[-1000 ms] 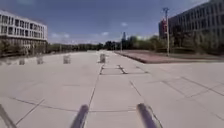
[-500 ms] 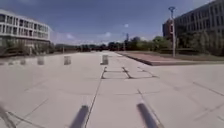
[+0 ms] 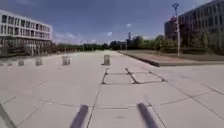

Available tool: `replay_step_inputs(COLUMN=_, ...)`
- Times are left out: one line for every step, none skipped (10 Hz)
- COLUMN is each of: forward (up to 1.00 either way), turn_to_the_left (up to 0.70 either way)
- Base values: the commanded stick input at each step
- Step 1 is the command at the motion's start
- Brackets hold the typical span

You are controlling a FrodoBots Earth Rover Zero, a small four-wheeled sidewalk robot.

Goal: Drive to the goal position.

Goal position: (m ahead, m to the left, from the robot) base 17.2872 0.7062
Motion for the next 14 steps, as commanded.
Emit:
replay_step_inputs(forward=0.7, turn_to_the_left=-0.26)
replay_step_inputs(forward=0.7, turn_to_the_left=0.0)
replay_step_inputs(forward=0.7, turn_to_the_left=0.0)
replay_step_inputs(forward=0.7, turn_to_the_left=0.0)
replay_step_inputs(forward=0.7, turn_to_the_left=0.0)
replay_step_inputs(forward=0.7, turn_to_the_left=0.0)
replay_step_inputs(forward=0.7, turn_to_the_left=0.0)
replay_step_inputs(forward=0.7, turn_to_the_left=0.0)
replay_step_inputs(forward=0.7, turn_to_the_left=0.0)
replay_step_inputs(forward=0.7, turn_to_the_left=0.0)
replay_step_inputs(forward=0.7, turn_to_the_left=-0.09)
replay_step_inputs(forward=0.7, turn_to_the_left=-0.35)
replay_step_inputs(forward=0.7, turn_to_the_left=-0.35)
replay_step_inputs(forward=0.7, turn_to_the_left=-0.35)
